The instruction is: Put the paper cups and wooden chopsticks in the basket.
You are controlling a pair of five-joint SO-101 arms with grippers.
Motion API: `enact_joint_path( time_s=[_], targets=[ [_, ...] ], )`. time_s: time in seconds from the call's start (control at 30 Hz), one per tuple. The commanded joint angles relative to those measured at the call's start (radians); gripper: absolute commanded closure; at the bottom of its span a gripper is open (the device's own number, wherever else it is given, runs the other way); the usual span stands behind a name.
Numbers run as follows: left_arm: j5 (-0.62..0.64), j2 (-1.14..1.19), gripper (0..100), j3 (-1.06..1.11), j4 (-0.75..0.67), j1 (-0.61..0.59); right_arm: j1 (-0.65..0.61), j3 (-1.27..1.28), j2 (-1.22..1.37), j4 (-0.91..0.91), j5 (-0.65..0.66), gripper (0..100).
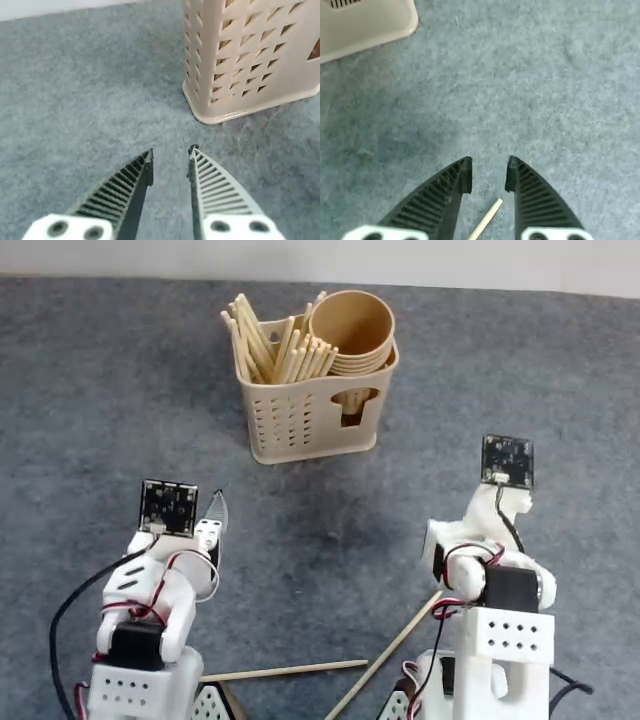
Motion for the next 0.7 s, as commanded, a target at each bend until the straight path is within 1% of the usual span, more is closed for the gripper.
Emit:
enact_joint_path(
  time_s=[0.0,0.1,0.17,0.23,0.33,0.4,0.47,0.57,0.67],
  targets=[
    [-0.009,-0.033,87,-0.007,-0.020,-0.010,-0.004,0.033,-0.019,0.001,0.009,86.4],
    [-0.009,-0.033,87,-0.007,-0.020,-0.010,-0.010,0.077,-0.016,0.007,0.008,86.1],
    [-0.009,-0.033,87,-0.007,-0.020,-0.010,-0.024,0.104,-0.012,0.007,-0.032,86.1],
    [-0.009,-0.033,87,-0.005,-0.020,-0.010,-0.067,0.130,-0.012,0.008,-0.087,86.0],
    [-0.009,-0.033,87,-0.005,-0.020,-0.008,-0.154,0.170,-0.010,0.008,-0.132,86.0],
    [-0.009,-0.033,87,-0.005,-0.020,-0.008,-0.168,0.179,0.007,0.008,-0.140,86.0],
    [-0.009,-0.033,87,-0.005,-0.020,-0.010,-0.168,0.180,0.062,0.010,-0.143,86.1],
    [-0.009,-0.033,87,-0.005,-0.020,-0.010,-0.168,0.174,0.213,0.010,-0.207,86.1],
    [-0.011,-0.033,87,-0.005,-0.020,-0.010,-0.168,0.111,0.372,0.004,-0.242,86.1]
  ],
)
